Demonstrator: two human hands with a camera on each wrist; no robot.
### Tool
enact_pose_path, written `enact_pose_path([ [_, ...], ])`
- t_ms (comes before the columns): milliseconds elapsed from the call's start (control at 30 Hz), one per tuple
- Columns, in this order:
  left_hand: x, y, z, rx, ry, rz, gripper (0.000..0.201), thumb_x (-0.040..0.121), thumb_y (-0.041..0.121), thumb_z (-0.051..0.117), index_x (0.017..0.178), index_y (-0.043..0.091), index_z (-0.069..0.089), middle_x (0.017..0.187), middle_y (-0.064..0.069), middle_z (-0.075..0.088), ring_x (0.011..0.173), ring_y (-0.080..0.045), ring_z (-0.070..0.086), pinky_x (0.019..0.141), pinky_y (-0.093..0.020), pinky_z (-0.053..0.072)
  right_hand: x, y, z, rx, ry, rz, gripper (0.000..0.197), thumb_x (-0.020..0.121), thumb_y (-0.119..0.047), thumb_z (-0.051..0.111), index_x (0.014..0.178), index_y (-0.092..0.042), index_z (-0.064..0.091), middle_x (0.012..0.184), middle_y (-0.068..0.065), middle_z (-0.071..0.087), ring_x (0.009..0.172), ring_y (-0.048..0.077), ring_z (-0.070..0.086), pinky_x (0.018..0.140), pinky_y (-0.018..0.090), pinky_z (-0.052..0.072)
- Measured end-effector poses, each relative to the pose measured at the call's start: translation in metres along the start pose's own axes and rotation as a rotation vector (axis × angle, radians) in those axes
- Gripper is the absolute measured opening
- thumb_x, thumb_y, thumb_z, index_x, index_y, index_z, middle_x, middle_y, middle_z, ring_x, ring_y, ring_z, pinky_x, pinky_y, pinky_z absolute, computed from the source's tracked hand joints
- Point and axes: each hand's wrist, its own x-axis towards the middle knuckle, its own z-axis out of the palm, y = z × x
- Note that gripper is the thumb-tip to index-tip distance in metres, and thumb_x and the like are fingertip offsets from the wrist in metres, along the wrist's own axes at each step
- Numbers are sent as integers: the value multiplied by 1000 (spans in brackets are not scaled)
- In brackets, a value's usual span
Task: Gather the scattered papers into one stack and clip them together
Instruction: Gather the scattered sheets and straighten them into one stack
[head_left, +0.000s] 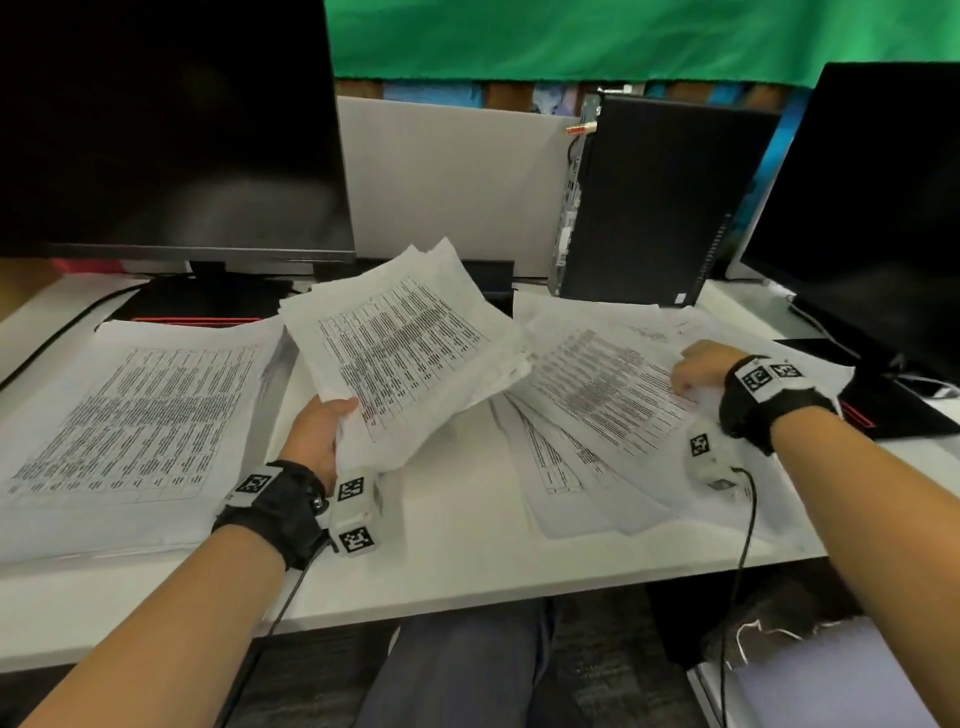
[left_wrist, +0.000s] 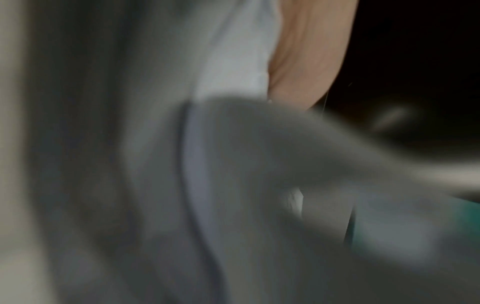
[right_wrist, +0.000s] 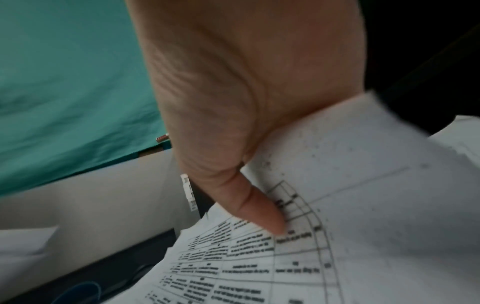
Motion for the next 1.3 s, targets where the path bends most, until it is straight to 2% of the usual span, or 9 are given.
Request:
enact_pose_path([
  [233,2,-2,-5,15,42,-49,38,93,17,49,130,12,54,122,-15,63,107,-36,60,75,-41,51,3,-2,19,10,-2,-8,36,94,-13,52,125,5,53,127,20,56,97,27,47,80,29,37],
  [400,0,-1,-1,-1,23,-18,33,94,11,46,126,14,56,107,-11,66,94,-31,63,72,-39,51,-10,-17,26,0,-96,-67,53,85,-25,65,130,-1,52,134,16,53,111,32,52,88,34,42],
  [600,-4,-3,15,41,-168,18,53,82,-2,48,134,9,50,126,-21,60,114,-40,58,89,-52,50,-14,-35,45,80,-205,-72,15,88,-15,60,94,-1,56,73,13,54,68,26,53,69,35,49],
  [767,-2,-2,56,214,-243,-9,36,90,-8,42,122,0,55,112,-23,63,94,-34,63,73,-40,57,-19,-48,55,175,-244,-212,29,90,-16,59,113,3,61,113,21,66,106,37,64,92,46,55],
  [867,5,-2,71,473,-174,14,31,90,-7,42,118,-4,55,101,-17,64,82,-26,62,70,-34,53,-11,-47,65,452,-323,-184,25,90,-16,60,106,2,64,113,23,67,92,31,65,87,43,57],
  [967,12,-2,72,903,-35,70,37,88,10,49,124,0,50,120,-18,59,105,-32,58,93,-43,50,-26,-54,63,890,-335,-116,24,100,-25,50,96,-4,60,105,13,63,85,23,61,77,35,54],
  [1067,9,-4,77,1233,71,13,51,93,24,45,139,4,34,140,-17,38,129,-35,38,107,-43,36,-28,-64,72,925,-419,-125,81,83,-64,60,139,-7,47,141,7,50,135,28,42,114,45,33],
  [1200,7,-8,82,1027,69,19,58,98,32,42,144,2,23,147,-17,32,132,-34,37,109,-44,35,-25,-82,98,848,-409,-272,73,79,-27,79,142,-11,46,141,10,54,128,29,51,112,46,36],
  [1300,8,6,65,805,67,33,70,95,45,48,144,0,26,145,-13,39,129,-31,42,106,-39,36,-44,-81,87,1065,-419,-402,46,89,-10,69,133,-13,55,123,9,67,113,25,64,96,39,53],
])
